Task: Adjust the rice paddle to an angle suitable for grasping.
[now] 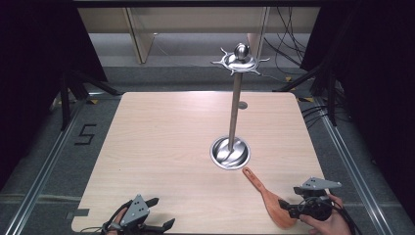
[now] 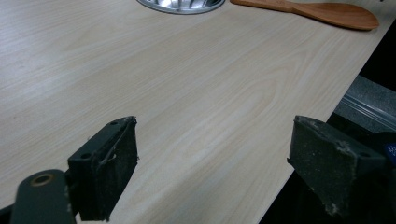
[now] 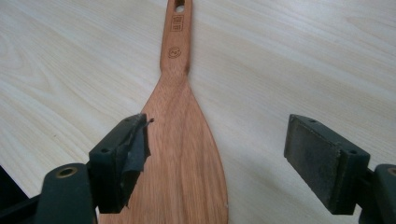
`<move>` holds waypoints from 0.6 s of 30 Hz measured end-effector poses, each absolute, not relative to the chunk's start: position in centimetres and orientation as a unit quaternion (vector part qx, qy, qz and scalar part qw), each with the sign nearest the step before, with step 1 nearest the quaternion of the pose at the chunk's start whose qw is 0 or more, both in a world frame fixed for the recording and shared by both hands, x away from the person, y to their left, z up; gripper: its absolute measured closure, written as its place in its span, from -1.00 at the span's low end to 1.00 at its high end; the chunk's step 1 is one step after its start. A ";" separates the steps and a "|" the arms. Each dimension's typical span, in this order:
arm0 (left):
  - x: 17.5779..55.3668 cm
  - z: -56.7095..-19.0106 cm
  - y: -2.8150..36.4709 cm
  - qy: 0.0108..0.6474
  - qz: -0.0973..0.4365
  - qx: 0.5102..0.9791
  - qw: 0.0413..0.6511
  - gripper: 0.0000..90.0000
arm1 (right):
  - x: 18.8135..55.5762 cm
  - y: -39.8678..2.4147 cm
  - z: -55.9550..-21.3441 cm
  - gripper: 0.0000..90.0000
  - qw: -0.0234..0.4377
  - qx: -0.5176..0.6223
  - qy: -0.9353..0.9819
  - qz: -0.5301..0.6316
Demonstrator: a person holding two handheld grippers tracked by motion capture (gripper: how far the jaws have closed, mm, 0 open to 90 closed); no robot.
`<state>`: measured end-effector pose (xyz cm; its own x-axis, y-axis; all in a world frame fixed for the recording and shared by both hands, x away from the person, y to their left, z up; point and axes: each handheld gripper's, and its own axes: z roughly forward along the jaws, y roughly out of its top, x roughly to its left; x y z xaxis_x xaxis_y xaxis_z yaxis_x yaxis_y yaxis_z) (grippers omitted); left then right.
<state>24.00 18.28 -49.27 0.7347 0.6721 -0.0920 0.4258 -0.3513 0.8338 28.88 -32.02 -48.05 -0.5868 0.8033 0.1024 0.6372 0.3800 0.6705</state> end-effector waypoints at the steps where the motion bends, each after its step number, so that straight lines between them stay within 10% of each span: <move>1: 23.9 -49.2 18.1 0.346 0.132 0.804 0.465 -0.67 | 28.8 -32.0 -48.0 -0.49 0.116 0.447 0.819 0.341; 18: 24.0 -49.3 18.1 0.345 0.129 0.806 0.464 -0.67 | 28.8 -31.0 -47.5 -0.43 0.108 0.453 0.822 0.329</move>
<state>23.96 18.14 -49.29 0.7285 0.6759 -0.1114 0.4359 -0.3321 0.8365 28.78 -30.99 -47.47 -0.5664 0.8154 0.1196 0.6730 0.3740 0.6381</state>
